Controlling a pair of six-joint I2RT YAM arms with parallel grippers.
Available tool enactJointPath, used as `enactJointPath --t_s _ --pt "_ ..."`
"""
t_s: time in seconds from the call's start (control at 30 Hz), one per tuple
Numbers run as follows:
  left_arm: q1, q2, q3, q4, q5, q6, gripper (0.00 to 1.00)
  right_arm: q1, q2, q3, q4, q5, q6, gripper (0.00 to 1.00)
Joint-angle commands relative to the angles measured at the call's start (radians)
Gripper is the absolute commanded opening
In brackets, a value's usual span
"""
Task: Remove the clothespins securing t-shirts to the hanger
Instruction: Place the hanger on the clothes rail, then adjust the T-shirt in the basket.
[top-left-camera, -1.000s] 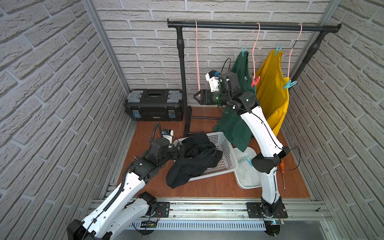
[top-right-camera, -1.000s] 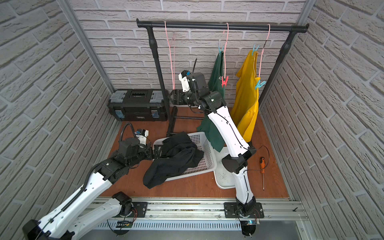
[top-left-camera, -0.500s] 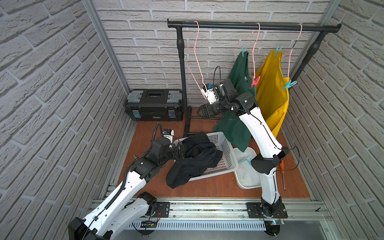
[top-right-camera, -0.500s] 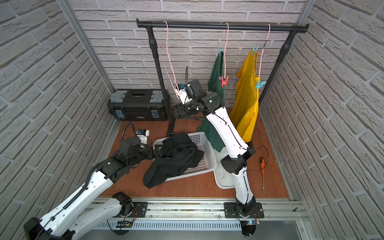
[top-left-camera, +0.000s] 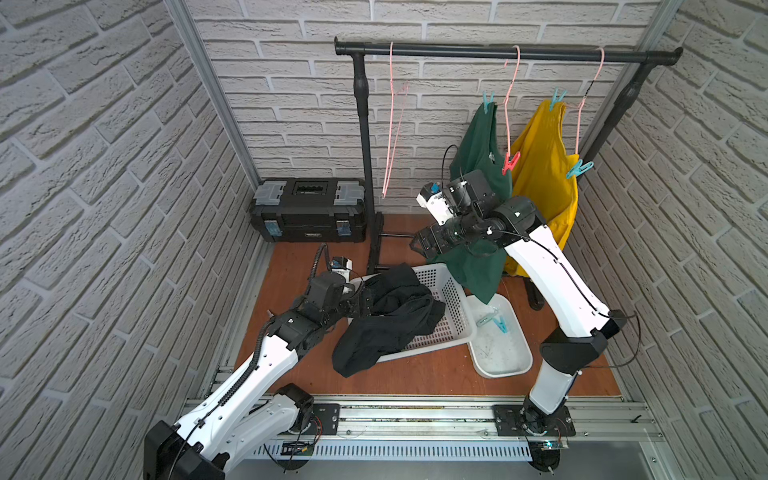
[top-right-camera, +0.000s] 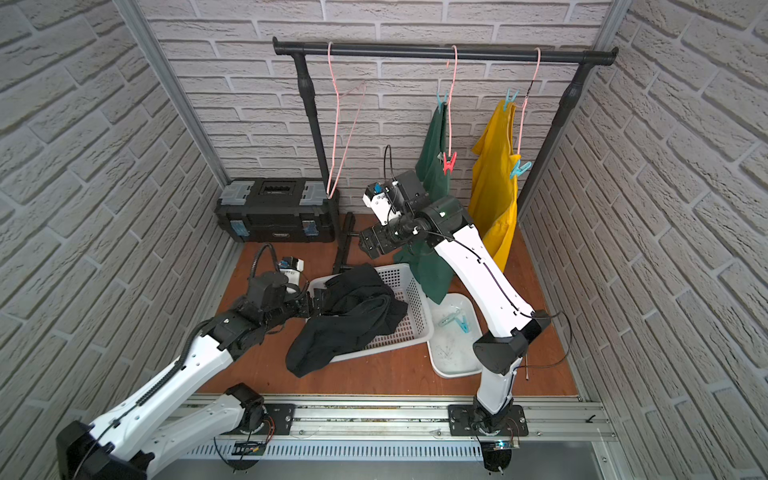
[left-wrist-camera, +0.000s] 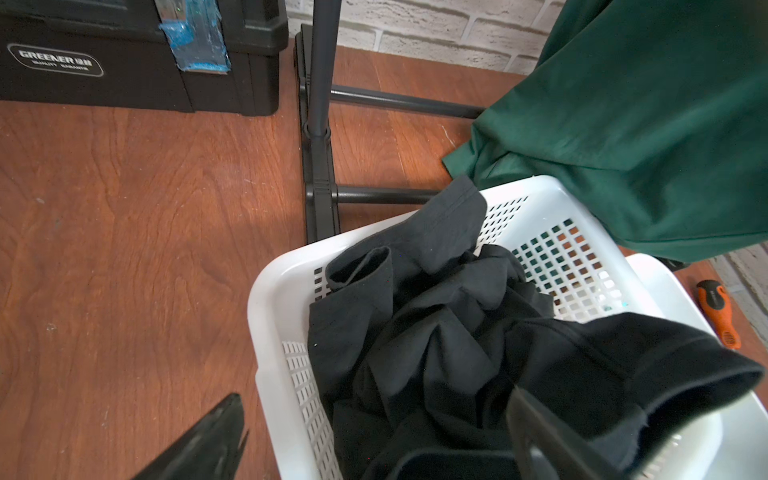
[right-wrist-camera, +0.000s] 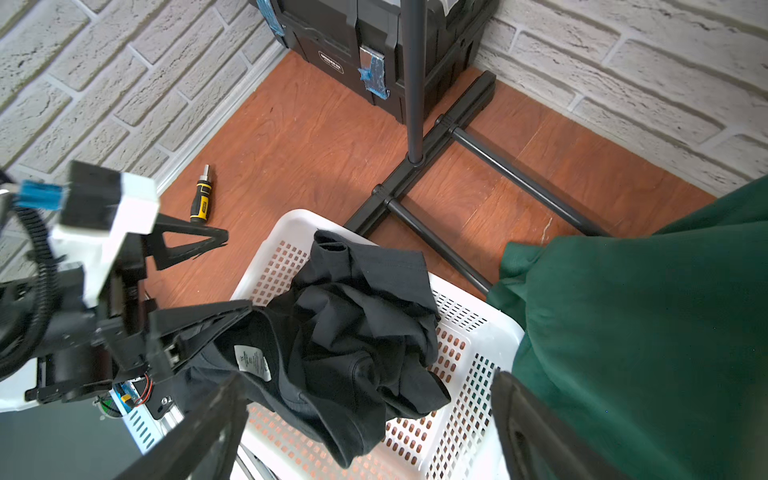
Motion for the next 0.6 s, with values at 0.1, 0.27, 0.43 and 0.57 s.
enactJointPath --t_s 0.1,0.27,0.43,0.57 --pt "-0.008 0.000 0.034 0.018 0.000 -0.024 0.98 0.001 -0.197 -0.329 0.240 -0.012 -0.050 0.97" --pt "-0.012 -0.028 0.013 -0.015 -0.017 -0.038 0.98 0.001 -0.356 -0.627 0.438 0.001 -0.046 1.00" --pt "-0.014 -0.042 0.012 -0.074 0.019 -0.044 0.98 0.001 -0.436 -0.796 0.524 -0.009 0.006 1.00" --pt "-0.013 -0.025 0.019 -0.132 0.083 -0.047 0.98 0.002 -0.508 -0.893 0.586 -0.012 0.056 1.00"
